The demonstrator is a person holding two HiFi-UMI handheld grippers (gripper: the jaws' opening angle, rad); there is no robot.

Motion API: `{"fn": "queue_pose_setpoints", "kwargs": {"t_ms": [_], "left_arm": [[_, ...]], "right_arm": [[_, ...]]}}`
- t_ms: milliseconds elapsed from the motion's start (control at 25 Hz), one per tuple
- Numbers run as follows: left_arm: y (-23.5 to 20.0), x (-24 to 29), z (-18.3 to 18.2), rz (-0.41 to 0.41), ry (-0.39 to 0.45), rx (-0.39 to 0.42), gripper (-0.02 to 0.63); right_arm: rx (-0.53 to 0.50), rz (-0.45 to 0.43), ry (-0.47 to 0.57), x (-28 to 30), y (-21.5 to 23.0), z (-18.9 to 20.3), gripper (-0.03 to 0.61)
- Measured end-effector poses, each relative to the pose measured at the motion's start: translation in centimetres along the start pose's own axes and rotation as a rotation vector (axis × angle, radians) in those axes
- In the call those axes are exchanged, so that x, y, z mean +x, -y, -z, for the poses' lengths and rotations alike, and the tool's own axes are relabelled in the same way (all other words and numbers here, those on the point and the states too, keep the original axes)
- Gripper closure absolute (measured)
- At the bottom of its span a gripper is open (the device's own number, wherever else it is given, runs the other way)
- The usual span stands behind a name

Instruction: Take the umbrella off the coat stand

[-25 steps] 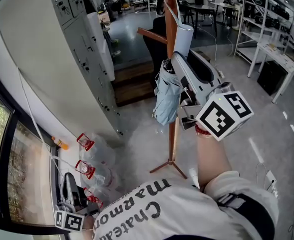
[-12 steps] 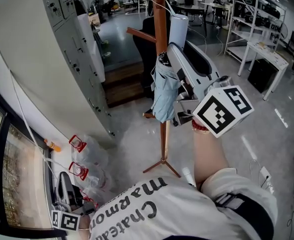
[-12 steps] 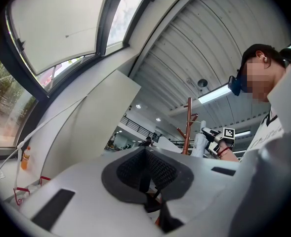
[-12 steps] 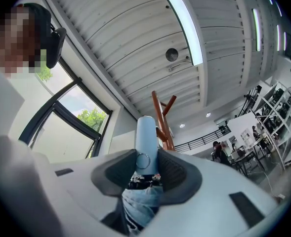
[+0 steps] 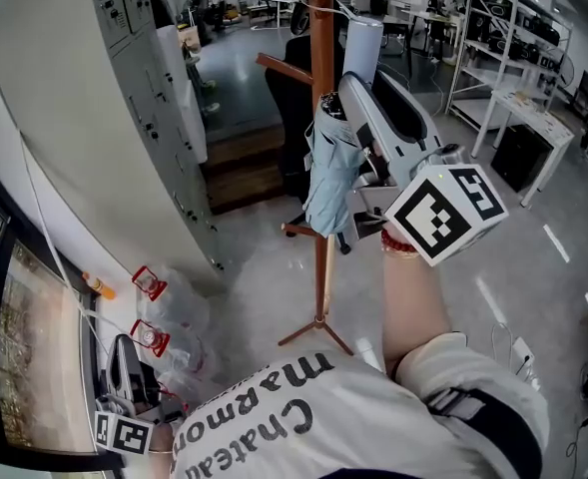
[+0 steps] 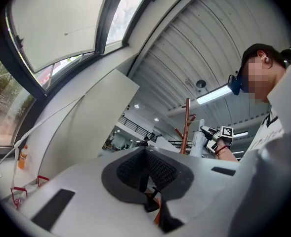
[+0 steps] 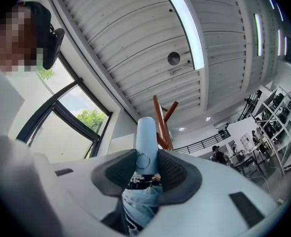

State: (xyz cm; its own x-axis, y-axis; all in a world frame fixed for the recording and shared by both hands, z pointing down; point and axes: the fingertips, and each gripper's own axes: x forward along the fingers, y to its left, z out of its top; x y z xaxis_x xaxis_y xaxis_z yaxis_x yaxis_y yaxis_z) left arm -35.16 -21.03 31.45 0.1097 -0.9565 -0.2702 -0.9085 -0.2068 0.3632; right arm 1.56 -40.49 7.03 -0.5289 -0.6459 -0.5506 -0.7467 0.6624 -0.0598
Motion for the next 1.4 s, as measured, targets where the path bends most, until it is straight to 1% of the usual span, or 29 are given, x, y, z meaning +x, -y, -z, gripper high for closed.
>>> {"fn": "queue_pose_setpoints", "kwargs": {"t_ms": [640,1400], "left_arm": [[-0.8,-1.4,0.9,-0.016,0.021,-0.011,0.589],[-1.6,-1.8,1.5,-0.023,0.024,-0.022,0.589]], "right_arm": [[-0.022,-0.022,0.056,-0.2,-1.1,-1.5,0.430],[-0.032,-0.055,0.083,-0.4,-2.3,-2.6,0.430]]}}
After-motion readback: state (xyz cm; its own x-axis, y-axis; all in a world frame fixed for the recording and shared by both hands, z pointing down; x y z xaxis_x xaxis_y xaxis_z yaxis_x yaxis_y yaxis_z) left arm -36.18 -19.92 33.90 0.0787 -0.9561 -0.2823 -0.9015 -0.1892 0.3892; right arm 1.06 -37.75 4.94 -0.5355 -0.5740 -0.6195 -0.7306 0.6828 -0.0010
